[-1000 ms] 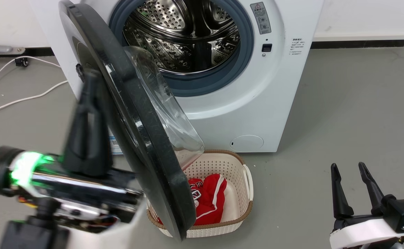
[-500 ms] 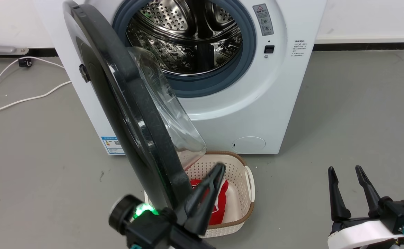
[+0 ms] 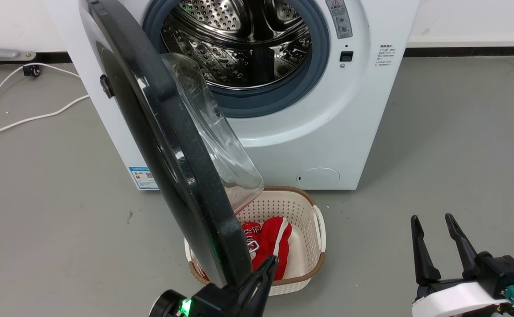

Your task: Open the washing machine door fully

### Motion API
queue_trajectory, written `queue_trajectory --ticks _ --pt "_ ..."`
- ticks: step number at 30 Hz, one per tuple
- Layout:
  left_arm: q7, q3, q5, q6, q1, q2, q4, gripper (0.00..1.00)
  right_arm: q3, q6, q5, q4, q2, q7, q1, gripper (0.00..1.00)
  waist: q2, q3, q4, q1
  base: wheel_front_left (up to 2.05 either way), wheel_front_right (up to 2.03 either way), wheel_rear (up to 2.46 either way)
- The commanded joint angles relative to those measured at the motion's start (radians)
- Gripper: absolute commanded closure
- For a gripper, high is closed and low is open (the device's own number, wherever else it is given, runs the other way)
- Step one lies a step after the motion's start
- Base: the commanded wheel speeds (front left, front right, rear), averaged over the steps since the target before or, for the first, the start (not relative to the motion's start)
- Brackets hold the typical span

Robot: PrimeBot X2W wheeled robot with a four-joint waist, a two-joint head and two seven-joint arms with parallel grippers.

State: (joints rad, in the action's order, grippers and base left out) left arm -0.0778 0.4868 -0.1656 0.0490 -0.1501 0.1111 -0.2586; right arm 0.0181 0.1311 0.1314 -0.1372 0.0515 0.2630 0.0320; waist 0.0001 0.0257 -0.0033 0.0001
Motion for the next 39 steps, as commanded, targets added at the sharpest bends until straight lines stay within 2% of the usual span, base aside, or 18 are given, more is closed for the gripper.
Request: queue_trajectory --ticks 1,9,22,27,39 --pt "0.017 -0.005 0.001 -0.006 0.023 -0.006 0.011 1.00 -0.002 -0.001 0.001 -0.002 -0.003 0.002 -0.011 0.00 -0.0001 0.004 -0.001 -0.0001 0.00 0.00 0.00" --pt "0.147 -0.039 0.016 -0.035 0.100 -0.021 0.092 1.00 -0.015 -0.001 -0.007 -0.012 -0.003 0.002 -0.018 0.00 -0.0001 0.022 -0.007 -0.0001 0.00 0.00 0.00" --pt "0.167 -0.059 0.001 -0.068 0.092 -0.017 0.101 1.00 -0.017 -0.001 0.012 -0.019 -0.003 0.002 -0.016 0.00 -0.0001 0.023 0.002 -0.0001 0.00 0.00 0.00" --pt "0.164 -0.053 -0.002 -0.075 0.067 -0.011 0.084 1.00 -0.011 -0.001 0.019 -0.015 -0.003 0.002 -0.008 0.00 -0.0001 0.031 0.061 -0.0001 0.00 0.00 0.00" --pt "0.183 -0.057 -0.012 -0.099 0.004 0.008 0.054 1.00 0.011 -0.001 0.007 -0.016 -0.002 0.002 -0.024 0.00 -0.0001 0.045 0.261 -0.0001 0.00 0.00 0.00"
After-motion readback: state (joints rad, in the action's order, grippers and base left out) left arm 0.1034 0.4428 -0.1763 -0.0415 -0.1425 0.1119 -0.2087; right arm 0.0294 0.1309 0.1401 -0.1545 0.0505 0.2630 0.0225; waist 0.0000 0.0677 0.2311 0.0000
